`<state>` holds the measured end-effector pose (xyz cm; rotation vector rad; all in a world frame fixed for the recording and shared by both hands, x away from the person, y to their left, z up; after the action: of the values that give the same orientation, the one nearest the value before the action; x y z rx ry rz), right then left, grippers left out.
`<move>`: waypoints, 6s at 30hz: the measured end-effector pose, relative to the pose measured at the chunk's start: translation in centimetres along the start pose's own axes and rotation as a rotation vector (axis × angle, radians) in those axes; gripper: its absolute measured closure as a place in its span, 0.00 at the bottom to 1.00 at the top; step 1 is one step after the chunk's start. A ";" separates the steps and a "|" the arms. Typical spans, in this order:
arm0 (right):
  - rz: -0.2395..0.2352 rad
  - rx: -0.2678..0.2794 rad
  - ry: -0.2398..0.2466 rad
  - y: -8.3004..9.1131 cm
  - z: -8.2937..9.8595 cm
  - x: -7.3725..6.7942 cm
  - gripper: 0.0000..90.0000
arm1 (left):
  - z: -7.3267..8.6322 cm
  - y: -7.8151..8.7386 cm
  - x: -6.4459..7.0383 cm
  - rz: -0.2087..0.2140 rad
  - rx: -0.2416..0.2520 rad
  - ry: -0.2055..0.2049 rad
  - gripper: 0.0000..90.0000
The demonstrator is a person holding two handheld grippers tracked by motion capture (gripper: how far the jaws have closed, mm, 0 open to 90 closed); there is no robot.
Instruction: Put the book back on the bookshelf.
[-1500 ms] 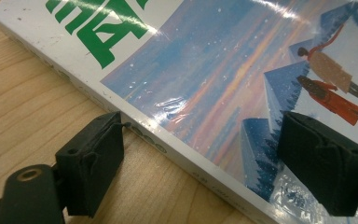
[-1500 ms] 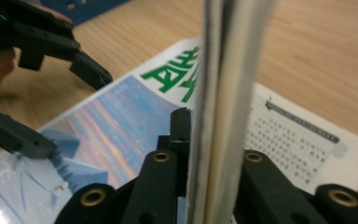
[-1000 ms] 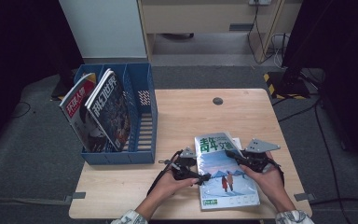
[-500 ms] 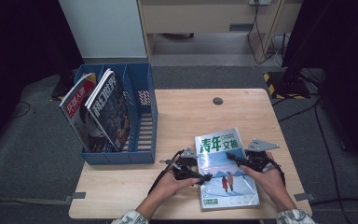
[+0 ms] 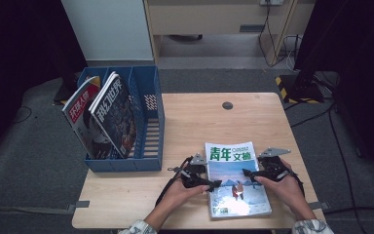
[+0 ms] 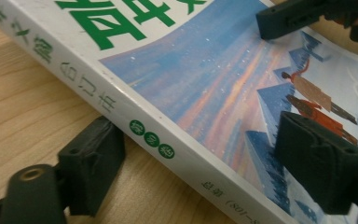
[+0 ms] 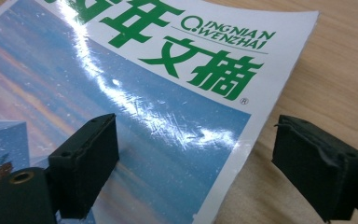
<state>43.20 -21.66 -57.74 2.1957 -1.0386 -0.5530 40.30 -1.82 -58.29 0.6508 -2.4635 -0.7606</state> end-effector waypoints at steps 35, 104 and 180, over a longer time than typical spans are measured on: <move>-0.029 0.010 -0.079 -0.4 0.1 -1.3 0.20 | -0.6 0.2 -1.1 0.037 0.006 0.162 0.45; -0.184 0.000 -0.029 -3.1 -1.5 -4.2 0.19 | -3.6 4.1 -4.9 -0.035 0.003 0.237 0.60; -0.012 0.076 0.023 0.0 -1.4 -1.1 0.40 | -9.9 4.7 -2.3 0.033 0.031 0.216 0.79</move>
<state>43.37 -20.23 -56.63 2.2704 -1.0507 -0.4993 46.20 -0.91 -48.85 0.6652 -2.2863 -0.6071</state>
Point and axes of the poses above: each handheld gripper's, and its own axes: y roughly backward along the jaws, z roughly out of its underside, x roughly to its right, the point moved 8 cm from there along -y, roughly forward along the jaws
